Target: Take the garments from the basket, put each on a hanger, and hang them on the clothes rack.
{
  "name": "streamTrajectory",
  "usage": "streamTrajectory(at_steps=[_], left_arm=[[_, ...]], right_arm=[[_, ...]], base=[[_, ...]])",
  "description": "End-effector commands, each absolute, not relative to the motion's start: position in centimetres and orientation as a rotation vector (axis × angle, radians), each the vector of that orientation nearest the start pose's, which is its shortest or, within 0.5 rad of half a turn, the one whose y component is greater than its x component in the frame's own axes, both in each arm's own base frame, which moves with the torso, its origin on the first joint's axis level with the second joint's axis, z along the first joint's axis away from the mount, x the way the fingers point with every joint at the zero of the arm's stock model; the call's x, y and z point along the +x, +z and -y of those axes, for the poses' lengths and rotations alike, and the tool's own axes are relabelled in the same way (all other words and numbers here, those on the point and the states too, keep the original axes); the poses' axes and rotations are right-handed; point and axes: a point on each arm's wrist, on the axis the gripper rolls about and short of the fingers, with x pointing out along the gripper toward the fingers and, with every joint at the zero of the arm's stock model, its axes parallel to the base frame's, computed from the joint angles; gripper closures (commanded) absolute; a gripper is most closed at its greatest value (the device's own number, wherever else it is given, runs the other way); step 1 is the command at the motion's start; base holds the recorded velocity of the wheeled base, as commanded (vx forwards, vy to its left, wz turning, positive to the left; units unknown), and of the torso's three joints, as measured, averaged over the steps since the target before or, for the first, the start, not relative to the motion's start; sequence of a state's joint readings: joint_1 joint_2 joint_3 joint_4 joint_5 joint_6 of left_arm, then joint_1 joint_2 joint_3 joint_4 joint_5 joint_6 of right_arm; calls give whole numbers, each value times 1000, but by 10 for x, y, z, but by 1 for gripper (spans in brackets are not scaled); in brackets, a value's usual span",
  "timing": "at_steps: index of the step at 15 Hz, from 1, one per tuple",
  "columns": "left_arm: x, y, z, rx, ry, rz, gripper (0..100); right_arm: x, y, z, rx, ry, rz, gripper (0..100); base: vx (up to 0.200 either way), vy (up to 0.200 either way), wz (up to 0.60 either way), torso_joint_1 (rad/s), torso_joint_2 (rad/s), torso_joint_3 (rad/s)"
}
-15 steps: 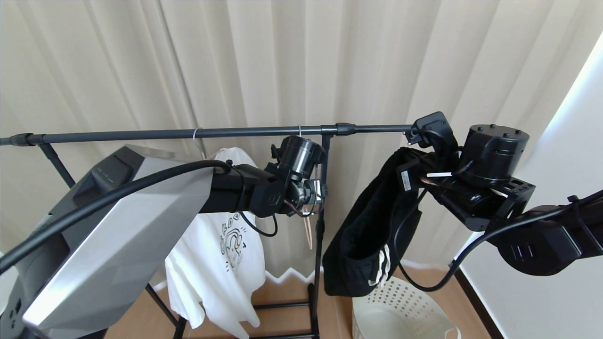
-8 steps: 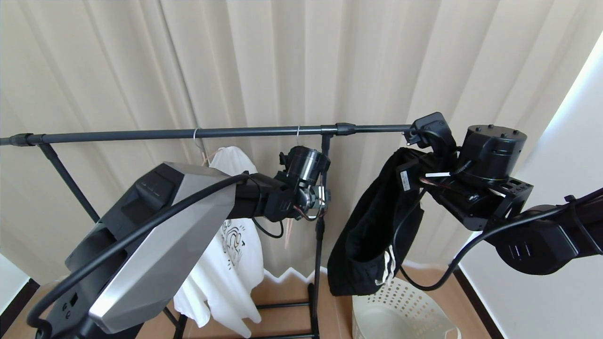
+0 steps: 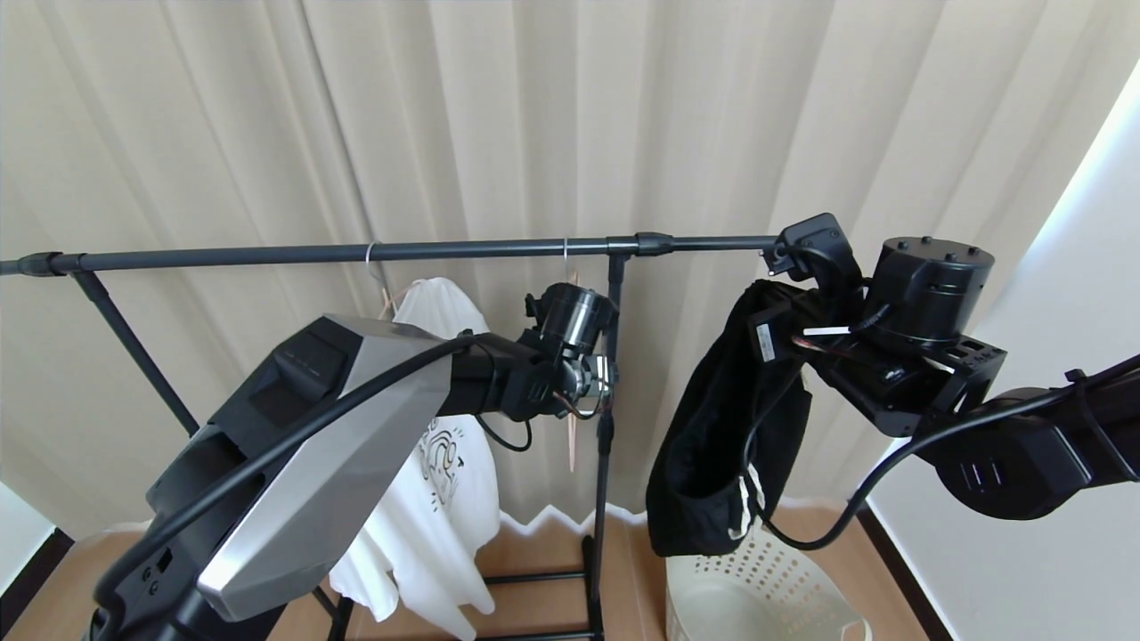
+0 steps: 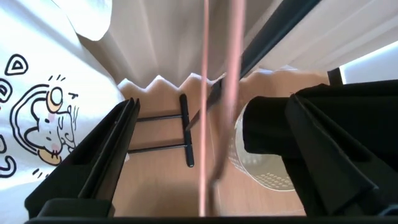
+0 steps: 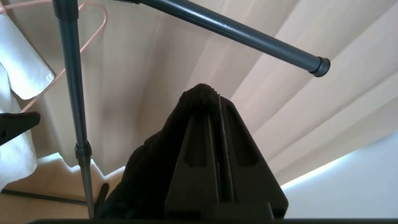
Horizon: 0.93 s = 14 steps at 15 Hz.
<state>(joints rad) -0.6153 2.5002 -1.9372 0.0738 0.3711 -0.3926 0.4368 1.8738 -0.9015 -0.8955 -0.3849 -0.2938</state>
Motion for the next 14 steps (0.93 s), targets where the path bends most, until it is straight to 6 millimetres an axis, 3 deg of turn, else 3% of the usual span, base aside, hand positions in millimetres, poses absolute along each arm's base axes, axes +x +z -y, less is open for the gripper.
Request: streamTrajectory(at_steps=[1, 7, 14], left_arm=[[421, 87, 288, -75, -120, -600, 100], [426, 89, 278, -70, -52, -577, 100], [416, 117, 271, -81, -48, -548, 100]], right_arm=[[321, 177, -141, -325, 62, -62, 100], [321, 176, -141, -326, 62, -64, 100], [320, 178, -140, -323, 62, -58, 100]], base=[[0, 0, 0, 0, 0, 0], [0, 0, 0, 0, 0, 0], [0, 0, 0, 0, 0, 0]])
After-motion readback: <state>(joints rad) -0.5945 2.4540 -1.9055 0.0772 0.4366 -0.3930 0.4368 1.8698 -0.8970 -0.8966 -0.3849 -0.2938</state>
